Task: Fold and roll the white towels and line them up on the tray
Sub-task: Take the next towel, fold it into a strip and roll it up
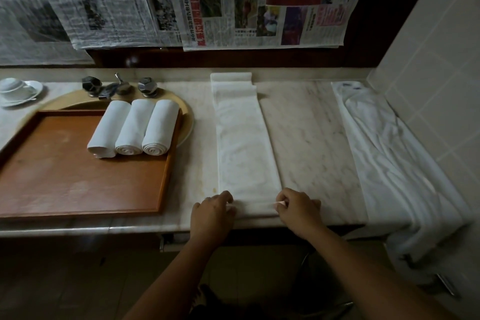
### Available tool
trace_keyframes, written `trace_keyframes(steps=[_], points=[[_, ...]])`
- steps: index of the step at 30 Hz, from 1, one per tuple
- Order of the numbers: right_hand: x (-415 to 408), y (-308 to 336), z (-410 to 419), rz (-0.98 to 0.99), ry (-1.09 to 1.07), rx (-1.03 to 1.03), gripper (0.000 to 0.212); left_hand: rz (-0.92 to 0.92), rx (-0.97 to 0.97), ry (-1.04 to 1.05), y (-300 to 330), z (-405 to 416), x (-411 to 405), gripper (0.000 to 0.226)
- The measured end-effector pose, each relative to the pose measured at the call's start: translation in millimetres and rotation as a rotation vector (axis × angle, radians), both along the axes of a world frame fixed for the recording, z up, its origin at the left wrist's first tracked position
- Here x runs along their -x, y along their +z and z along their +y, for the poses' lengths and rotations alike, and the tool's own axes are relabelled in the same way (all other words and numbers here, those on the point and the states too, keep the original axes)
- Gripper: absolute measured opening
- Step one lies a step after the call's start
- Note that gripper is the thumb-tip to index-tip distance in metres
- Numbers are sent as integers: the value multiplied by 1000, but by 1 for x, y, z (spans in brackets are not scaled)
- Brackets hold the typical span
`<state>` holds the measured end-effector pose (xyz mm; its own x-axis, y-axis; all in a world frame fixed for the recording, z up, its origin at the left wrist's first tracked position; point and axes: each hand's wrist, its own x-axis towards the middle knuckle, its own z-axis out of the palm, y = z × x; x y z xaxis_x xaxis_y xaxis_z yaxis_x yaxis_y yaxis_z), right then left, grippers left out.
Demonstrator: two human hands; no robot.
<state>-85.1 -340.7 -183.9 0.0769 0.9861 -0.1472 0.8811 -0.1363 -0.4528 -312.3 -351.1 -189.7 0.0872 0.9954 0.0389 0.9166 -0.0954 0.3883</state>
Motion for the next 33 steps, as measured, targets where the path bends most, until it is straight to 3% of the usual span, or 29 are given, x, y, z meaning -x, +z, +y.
trace_keyframes(steps=[2,6,10,14,19,23,33], points=[[0,-3,-4,-170,100,-104,8,96,-96,-57,0,0,0,22],[-3,-15,-16,-429,436,-291,38,299,-259,-297,-8,-3,0,24],[-16,-21,-29,-345,472,-298,29,316,-301,-359,-21,-18,9,31],[-25,-23,-40,-217,441,-235,33,283,-241,-362,-23,-35,14,37],[-20,-16,-35,-172,414,-195,23,265,-143,-312,-15,-35,11,41],[-18,-7,-26,-95,304,-100,8,176,-28,-177,-6,-32,9,31],[-9,27,13,92,9,224,11,21,117,-44,10,-7,9,28]])
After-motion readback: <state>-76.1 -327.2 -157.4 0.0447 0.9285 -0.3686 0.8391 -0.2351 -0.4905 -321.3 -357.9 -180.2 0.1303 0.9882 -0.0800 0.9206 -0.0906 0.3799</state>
